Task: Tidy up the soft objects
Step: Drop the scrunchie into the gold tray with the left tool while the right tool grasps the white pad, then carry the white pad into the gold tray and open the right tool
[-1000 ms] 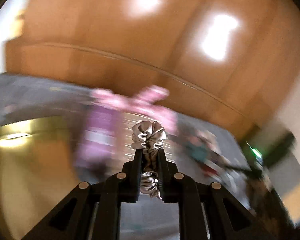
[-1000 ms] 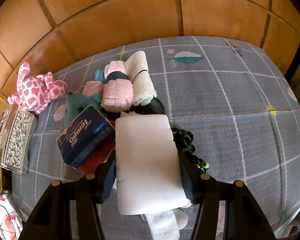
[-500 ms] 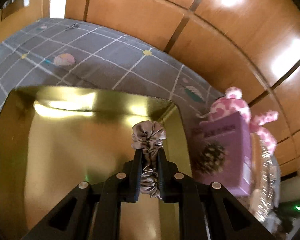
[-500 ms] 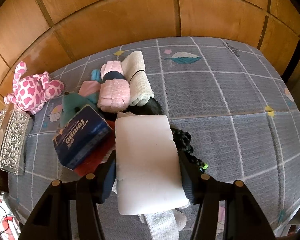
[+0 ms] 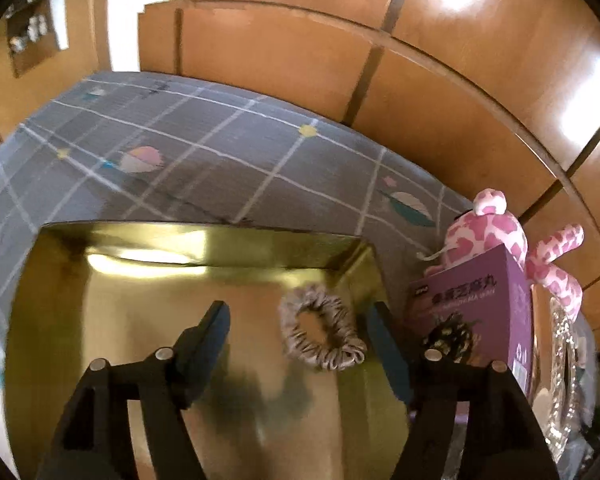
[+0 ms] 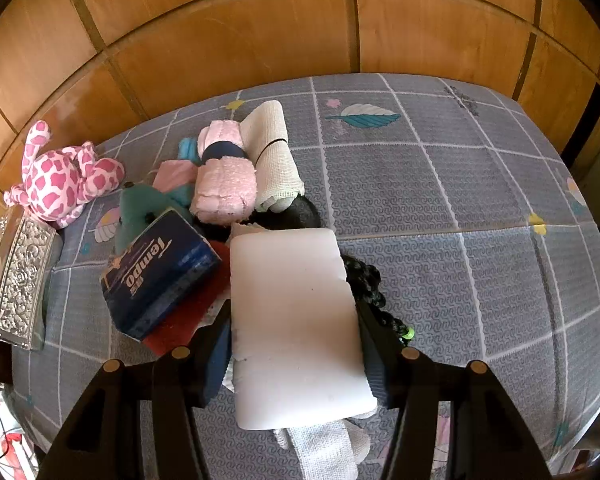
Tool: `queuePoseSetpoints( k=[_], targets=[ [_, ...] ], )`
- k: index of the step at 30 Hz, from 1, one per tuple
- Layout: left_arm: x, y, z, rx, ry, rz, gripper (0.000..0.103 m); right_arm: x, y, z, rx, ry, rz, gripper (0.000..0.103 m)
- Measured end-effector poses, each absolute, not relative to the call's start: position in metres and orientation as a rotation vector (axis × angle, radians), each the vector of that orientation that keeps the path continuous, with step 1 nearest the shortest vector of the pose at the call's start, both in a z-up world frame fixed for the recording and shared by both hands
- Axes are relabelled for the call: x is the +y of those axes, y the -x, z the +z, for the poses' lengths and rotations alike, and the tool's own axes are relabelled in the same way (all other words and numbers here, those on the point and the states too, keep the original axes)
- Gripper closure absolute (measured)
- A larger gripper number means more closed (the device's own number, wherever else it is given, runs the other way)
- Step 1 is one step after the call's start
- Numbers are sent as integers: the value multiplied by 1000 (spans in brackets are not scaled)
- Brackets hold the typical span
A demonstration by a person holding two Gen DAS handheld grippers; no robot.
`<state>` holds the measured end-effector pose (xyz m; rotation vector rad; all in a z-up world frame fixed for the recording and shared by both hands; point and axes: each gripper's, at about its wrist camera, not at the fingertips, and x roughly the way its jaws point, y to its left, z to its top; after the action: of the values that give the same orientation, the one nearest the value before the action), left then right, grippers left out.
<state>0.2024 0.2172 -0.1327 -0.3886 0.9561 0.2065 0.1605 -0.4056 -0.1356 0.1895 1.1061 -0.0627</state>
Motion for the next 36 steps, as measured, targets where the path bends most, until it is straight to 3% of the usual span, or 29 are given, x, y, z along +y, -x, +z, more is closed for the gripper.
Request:
queuePoseSetpoints(
  k=[8,19,23,36],
  targets=[
    [205,-136,-111,863,342,280,17,-400,-160,-134,1096,-155,-79,46],
    [170,-66,-99,826,283,213,17,-380,-158,-132,1080,-124,-156,46],
    [153,-50,-93,801,242,200,2,-380,-156,-129,1063,-170,-194,46],
    [143,-26,-79,780,208,226,0,-340,-157,-98,955,-203,-172,46]
  ],
)
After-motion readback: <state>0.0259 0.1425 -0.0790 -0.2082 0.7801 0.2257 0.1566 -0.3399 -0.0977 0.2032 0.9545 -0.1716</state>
